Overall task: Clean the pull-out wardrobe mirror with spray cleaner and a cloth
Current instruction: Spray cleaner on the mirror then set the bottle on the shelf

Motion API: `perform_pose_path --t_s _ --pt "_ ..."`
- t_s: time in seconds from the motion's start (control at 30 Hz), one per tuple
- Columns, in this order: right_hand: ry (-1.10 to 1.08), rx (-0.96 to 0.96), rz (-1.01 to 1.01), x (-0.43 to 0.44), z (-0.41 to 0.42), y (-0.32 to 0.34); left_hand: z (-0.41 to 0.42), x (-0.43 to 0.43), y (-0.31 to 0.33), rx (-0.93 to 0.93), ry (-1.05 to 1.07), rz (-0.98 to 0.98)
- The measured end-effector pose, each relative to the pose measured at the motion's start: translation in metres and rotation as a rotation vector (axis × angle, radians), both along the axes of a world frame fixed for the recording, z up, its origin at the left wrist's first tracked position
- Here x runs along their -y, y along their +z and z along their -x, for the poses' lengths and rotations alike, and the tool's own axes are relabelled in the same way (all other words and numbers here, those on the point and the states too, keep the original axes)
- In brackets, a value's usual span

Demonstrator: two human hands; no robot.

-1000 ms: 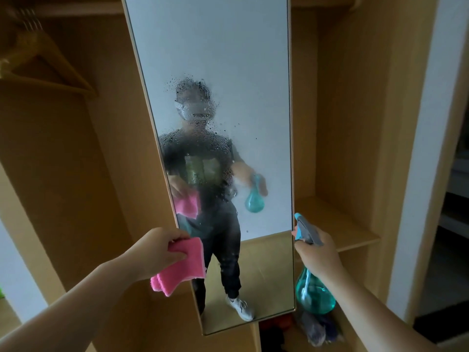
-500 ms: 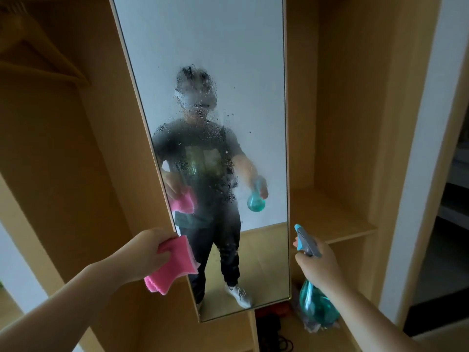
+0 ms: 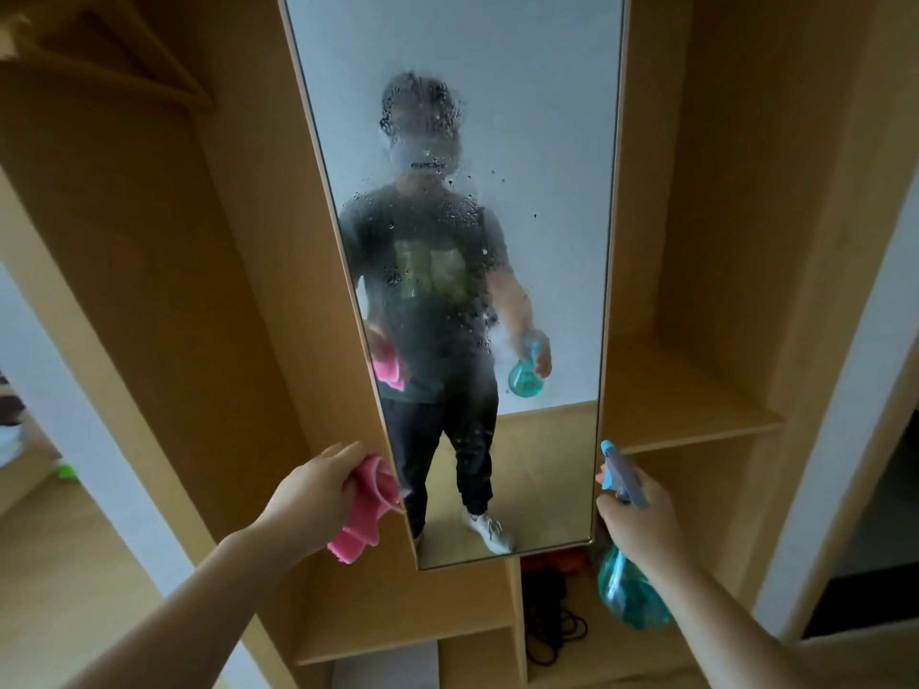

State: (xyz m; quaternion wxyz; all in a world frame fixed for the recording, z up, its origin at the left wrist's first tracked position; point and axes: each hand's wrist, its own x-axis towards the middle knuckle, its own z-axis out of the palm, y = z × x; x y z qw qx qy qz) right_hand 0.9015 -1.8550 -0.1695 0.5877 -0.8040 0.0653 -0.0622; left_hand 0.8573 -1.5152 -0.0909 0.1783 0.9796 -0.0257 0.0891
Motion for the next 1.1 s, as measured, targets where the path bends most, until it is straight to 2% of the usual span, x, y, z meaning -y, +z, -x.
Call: perform_pose_path --t_s 0.17,0.37,0.57,0.77,0.97,1.1 --pt "-0.048 0.005 -0.064 -0.004 0.004 -0.012 0.009 0.002 -0.028 0.024 0.014 0.098" --pt "-0.120 0.073 -0.024 -0.006 0.007 -0.017 0.016 -0.009 -0.048 -0.045 -0.014 0.137" --pt "0.009 0.031 -0.008 -0.017 0.011 -0.016 0.016 -0.016 -0.047 -0.020 0.009 0.175" --pt "0.144 0.074 0.024 -0.044 0.006 -0.015 0.016 -0.024 -0.043 -0.024 0.038 0.224" --pt "0.138 0.126 0.052 -0.064 0.000 -0.019 0.015 -0.036 -0.038 -0.028 0.011 0.272" --pt "0.127 0.148 0.060 -0.073 0.000 -0.018 0.015 -0.045 -0.037 -0.041 -0.072 0.193"
